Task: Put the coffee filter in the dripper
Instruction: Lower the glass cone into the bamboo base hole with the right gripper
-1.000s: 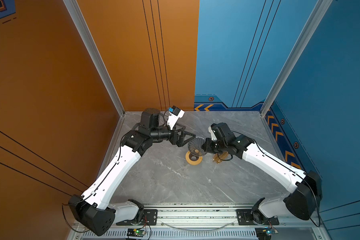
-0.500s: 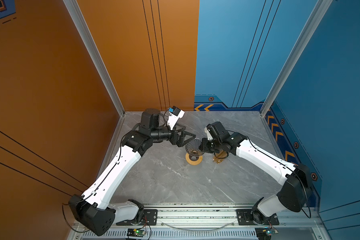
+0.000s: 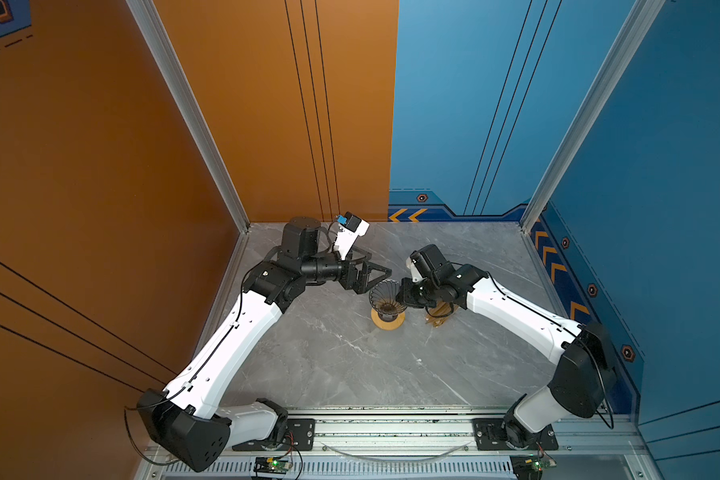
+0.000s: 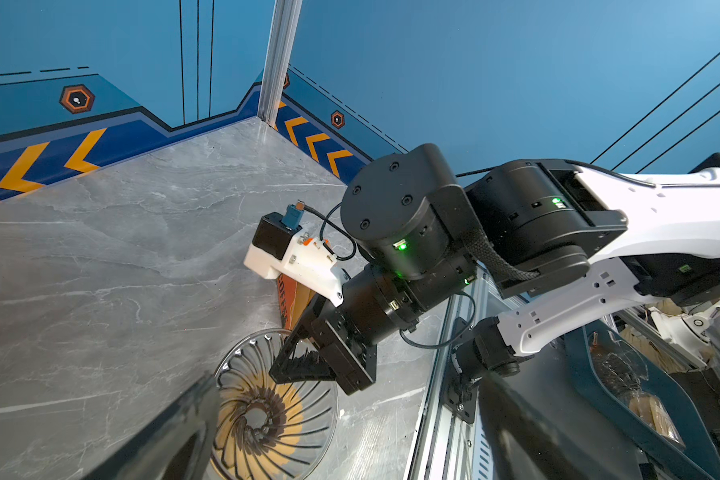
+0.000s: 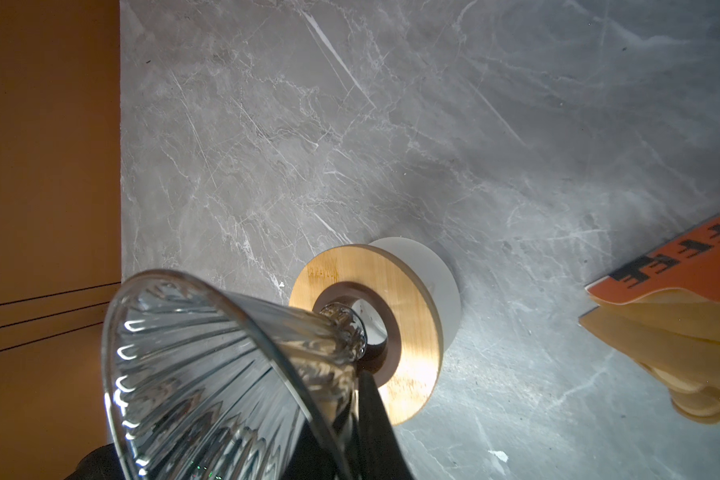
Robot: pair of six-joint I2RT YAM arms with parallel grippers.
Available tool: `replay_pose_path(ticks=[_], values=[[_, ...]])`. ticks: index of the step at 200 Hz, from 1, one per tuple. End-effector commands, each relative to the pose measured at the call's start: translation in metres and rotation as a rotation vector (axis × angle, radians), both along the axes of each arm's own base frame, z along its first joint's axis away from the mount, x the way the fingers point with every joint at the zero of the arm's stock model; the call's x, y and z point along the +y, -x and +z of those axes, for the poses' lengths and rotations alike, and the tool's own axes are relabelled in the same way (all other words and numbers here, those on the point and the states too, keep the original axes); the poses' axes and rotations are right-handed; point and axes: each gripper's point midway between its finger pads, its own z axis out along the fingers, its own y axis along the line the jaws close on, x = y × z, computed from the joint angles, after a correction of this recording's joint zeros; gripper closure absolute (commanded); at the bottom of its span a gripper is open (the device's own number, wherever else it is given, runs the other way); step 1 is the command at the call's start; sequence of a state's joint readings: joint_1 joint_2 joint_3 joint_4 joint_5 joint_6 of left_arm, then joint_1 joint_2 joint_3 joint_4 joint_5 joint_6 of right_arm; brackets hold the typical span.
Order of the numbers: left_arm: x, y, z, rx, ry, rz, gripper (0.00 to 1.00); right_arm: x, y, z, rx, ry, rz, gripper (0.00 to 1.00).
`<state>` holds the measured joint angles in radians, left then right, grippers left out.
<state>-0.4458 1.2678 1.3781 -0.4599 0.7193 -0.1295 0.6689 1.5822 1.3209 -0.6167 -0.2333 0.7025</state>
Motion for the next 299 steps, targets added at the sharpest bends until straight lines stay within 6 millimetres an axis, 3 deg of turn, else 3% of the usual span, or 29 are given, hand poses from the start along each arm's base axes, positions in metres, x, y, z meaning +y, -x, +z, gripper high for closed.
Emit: replay_pose_path(ticks=[1,299], values=[[-0.001,0.004,0.004,-0.008,0.018,-0.016,0.02,0.004,0.001,-0.005,0.003,-0.005,0.022,0.9],[-0.002,0.004,0.002,0.0,0.018,-0.022,0.02,0.001,0.002,-0.043,0.059,0.02,0.002,0.88]])
